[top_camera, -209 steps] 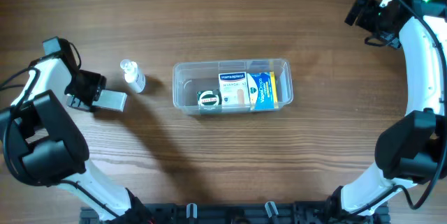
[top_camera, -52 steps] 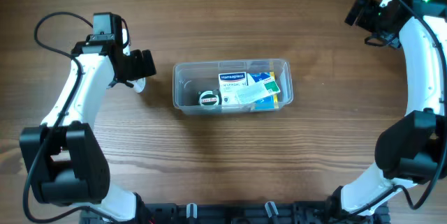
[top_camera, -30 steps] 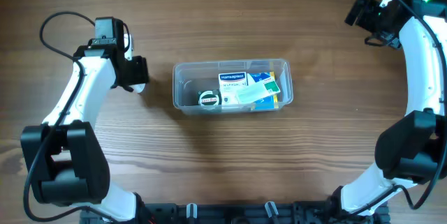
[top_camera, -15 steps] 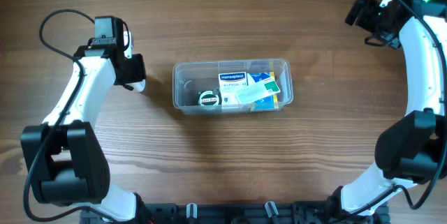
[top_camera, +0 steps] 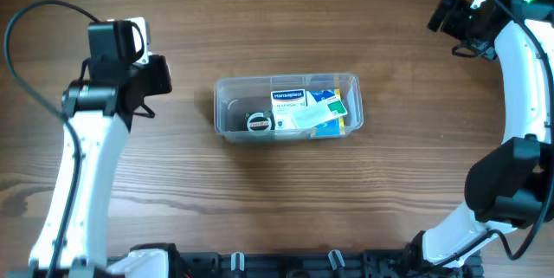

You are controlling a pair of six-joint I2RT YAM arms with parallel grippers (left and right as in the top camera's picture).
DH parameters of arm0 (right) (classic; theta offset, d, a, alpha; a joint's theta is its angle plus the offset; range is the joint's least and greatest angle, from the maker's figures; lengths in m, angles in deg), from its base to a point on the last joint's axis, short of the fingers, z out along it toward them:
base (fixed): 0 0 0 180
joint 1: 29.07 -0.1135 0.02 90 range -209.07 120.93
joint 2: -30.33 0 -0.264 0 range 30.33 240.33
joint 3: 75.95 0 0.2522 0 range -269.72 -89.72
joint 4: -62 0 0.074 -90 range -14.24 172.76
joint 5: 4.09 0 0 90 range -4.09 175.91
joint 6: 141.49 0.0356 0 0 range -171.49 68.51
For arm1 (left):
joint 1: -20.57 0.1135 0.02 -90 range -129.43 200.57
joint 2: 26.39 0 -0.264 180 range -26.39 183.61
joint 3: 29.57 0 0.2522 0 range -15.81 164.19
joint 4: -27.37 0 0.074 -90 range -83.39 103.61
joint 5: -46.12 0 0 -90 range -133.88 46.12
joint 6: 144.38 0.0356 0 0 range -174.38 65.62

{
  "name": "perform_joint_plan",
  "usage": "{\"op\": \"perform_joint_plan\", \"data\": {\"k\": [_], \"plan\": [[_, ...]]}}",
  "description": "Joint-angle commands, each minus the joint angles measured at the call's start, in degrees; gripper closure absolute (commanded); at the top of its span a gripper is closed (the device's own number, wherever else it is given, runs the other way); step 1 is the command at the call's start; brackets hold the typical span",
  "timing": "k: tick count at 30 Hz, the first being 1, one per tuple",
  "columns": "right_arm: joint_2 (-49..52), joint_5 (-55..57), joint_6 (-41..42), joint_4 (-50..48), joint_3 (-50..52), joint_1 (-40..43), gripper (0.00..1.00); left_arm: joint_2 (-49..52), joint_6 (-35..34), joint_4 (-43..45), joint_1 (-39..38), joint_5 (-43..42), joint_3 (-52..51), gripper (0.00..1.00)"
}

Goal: Pack container
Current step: 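Grasp the white spray bottle and lower it into the container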

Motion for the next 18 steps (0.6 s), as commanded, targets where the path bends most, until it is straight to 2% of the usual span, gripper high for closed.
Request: {"op": "perform_joint_plan", "data": {"k": [1, 3, 7, 13, 18], "plan": [[-1.49, -0.28, 0.44, -0.15, -0.98, -0.2, 0.0, -6.38, 0.11, 0.35, -4.07, -2.86, 0.33, 0.83], [-1.49, -0.28, 0.44, -0.15, -0.98, -0.2, 0.0, -8.63, 0.33, 0.33, -7.21, -3.06, 0.33, 0.83], [-1.49, -0.28, 0.44, -0.15, -0.98, -0.2, 0.0, -9.07, 5.68, -1.18, -11.69, -4.35, 0.33, 0.86], [-1.49, -0.28, 0.44, -0.13, -0.98, -0.2, 0.0, -8.96, 20.17, -4.13, -20.13, -4.68, 0.33, 0.85], [-1.49, -0.28, 0.44, -0.13, -0.98, -0.2, 0.0, -7.52, 27.06, -4.37, -22.58, -5.55, 0.31, 0.85]]}}
